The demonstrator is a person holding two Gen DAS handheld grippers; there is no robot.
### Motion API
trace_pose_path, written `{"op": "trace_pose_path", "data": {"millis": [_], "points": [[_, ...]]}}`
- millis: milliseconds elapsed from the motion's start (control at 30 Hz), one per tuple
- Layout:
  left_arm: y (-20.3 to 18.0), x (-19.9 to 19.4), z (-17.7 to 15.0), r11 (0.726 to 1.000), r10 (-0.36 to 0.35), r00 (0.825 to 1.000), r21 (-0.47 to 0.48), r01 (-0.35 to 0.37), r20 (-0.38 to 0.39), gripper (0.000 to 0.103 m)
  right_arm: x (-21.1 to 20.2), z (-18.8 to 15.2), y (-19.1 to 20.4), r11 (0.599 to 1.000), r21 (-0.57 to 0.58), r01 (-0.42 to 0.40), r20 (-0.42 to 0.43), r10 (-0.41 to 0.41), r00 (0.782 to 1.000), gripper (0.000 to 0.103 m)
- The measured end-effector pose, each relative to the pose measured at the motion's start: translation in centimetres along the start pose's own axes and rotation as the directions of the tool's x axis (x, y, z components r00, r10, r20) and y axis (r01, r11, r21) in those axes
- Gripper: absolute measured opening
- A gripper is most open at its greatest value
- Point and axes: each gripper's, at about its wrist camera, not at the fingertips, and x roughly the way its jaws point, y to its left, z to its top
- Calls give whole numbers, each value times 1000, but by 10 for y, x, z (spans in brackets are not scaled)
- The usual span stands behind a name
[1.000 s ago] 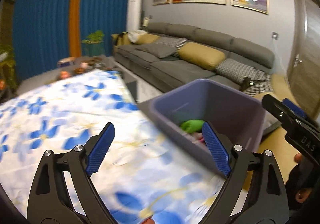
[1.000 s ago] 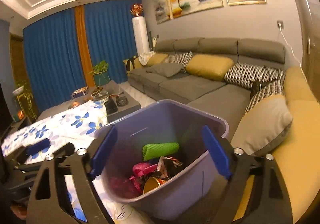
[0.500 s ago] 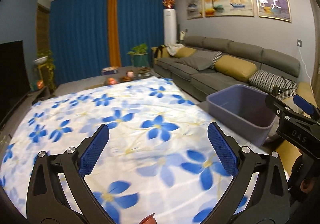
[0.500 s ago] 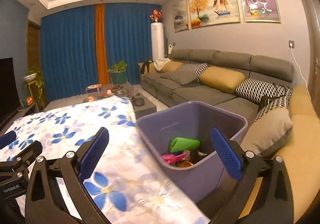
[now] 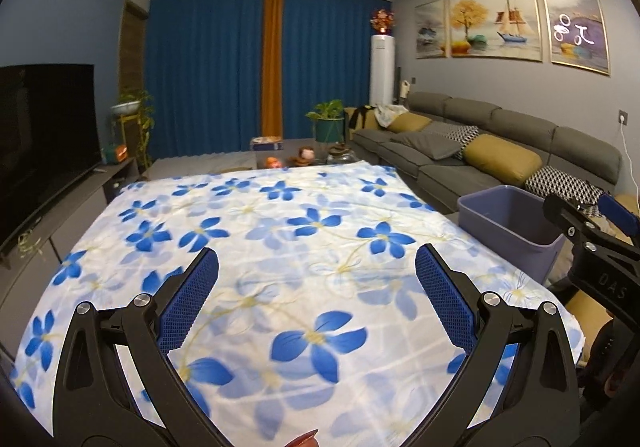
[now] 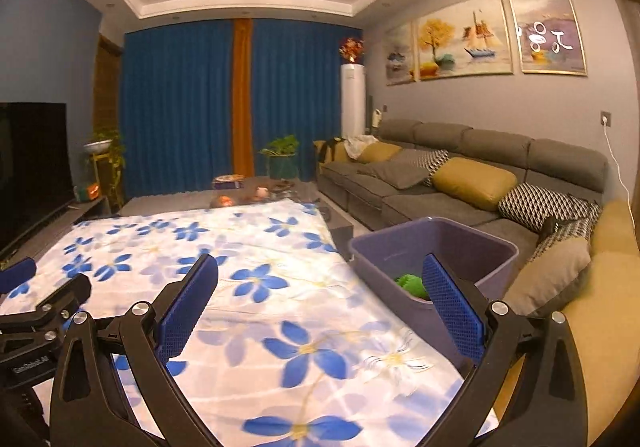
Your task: Collect trash
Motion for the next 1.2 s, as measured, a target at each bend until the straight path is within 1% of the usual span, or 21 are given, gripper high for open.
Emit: {"op": "trace_pose_path", "data": {"millis": [200,500,1200], "points": [[17,-19,-3,1000,24,1000,-11,-23,16,97,-15,0,16,1000,-5,-28,12,28,1000,98],[28,-33,-1,999,29,999,-37,-28,26,97,-23,2,28,999,-19,-39,12,39,999,98],[28,-32,-1,999,18,1000,-37,-17,24,97,-26,3,23,999,-2,-40,8,40,999,98]]}}
